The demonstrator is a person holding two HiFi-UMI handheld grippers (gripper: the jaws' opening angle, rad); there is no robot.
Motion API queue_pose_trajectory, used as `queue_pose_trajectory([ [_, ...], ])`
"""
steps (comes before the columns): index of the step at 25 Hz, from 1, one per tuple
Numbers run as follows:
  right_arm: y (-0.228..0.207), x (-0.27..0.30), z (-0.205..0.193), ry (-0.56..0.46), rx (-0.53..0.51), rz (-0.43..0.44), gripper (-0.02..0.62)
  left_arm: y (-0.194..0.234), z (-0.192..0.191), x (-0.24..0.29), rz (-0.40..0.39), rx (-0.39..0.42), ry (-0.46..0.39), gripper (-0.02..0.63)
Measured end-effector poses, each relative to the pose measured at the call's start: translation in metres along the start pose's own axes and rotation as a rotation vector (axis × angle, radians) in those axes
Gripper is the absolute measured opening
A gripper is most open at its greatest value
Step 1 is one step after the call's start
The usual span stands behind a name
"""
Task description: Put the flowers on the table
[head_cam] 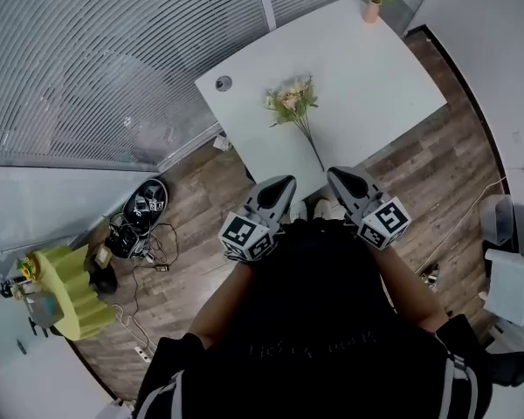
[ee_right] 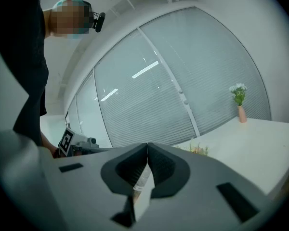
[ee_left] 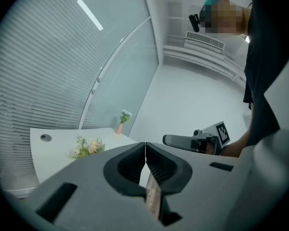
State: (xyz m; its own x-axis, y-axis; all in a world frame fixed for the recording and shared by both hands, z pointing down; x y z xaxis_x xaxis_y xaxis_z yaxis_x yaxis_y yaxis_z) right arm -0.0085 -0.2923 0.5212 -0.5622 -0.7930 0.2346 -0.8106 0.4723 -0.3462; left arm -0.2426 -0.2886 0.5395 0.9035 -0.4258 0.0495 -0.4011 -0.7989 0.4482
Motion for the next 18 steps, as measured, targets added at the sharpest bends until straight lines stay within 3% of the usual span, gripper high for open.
queue_pose_trajectory([
  [6,0.0,-0.019,0.009,-0.019,-0.032,-0.043,0.031,-0.01,0.012,0.001,0.008,0.054,-0.022,0.018],
  [18,-0.007,-0.045,0.019,-0.058,-0.023,-0.088,0.032,-0.014,0.012,0.017,-0.016,0.044,-0.021,0.02],
])
Point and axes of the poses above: the fingertips, and each gripper's own axes: x forward along the fingers, y to its left, z out of its top, the point moved 10 cm from there along -x, backward along the fingers, and after that the axes turned 14 degrees about -z, right-handed, at the moved point
